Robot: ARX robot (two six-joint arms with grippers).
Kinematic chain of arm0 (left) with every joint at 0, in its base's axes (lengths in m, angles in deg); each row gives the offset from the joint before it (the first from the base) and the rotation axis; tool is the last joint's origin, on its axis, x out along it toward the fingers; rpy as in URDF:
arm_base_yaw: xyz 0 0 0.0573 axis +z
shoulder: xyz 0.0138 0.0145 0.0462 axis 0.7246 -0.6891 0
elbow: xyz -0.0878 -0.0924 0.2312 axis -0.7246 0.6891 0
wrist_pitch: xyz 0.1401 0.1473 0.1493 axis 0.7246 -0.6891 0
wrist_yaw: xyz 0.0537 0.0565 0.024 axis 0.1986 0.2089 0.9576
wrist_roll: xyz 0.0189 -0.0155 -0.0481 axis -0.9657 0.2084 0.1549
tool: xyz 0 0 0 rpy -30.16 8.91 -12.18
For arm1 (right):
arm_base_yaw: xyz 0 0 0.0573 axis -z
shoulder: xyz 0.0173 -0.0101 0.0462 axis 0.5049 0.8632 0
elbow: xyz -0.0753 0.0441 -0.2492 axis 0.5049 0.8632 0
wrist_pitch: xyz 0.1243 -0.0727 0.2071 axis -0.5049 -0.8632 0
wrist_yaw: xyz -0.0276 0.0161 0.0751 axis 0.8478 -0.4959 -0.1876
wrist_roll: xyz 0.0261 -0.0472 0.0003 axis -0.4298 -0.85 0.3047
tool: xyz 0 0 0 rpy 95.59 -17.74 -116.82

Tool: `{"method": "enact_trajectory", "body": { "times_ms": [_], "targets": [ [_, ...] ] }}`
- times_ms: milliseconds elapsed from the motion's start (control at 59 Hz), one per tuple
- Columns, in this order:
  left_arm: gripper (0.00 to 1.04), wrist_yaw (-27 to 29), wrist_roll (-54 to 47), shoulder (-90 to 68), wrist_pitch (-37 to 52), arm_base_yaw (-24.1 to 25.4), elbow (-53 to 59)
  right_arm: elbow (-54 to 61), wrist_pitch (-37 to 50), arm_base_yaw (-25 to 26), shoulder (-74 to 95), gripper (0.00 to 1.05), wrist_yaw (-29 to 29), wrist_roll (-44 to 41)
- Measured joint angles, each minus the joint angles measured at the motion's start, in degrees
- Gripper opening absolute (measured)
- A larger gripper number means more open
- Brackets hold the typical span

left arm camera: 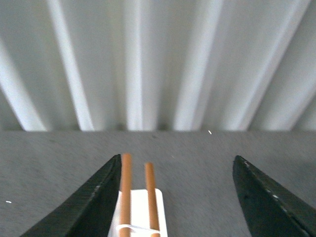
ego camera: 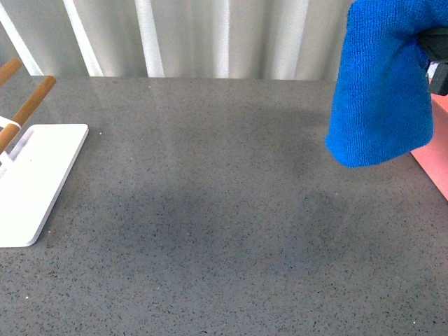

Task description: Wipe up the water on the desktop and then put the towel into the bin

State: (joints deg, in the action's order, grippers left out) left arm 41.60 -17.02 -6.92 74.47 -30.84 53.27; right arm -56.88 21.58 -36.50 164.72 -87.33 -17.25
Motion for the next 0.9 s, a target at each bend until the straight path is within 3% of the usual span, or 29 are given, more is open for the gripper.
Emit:
{"method": "enact_trajectory", "body": {
  "times_ms": [102,373,729,797,898],
  "targets": [
    [0.47,2.80,0.46,5.40,4.37,-1.75,6.12,0.00,-0.50,-0.33,-0.24,0.03,0.31,-0.42],
    [0.04,6.99,1.09,12.92,4.94,-6.51,16.26,0.00,-0.52,-0.79,-0.31,0.03,0.48,-0.85],
    [0.04,11.13,1.25,23.89,1.86,-10.60,23.54,0.35,-2.43,0.52,-1.55,0.03,0.28,-1.29],
    [0.04,15.30,1.27,26.21,0.44,-13.68,24.59,0.35,-2.78,0.55,-1.57,0.03,0.37,-1.42],
    [0.04,15.74,1.25,29.29,-1.44,-15.28,25.86,0.35,-3.08,0.52,-1.86,0.03,0.70,-1.42]
  ]
}}
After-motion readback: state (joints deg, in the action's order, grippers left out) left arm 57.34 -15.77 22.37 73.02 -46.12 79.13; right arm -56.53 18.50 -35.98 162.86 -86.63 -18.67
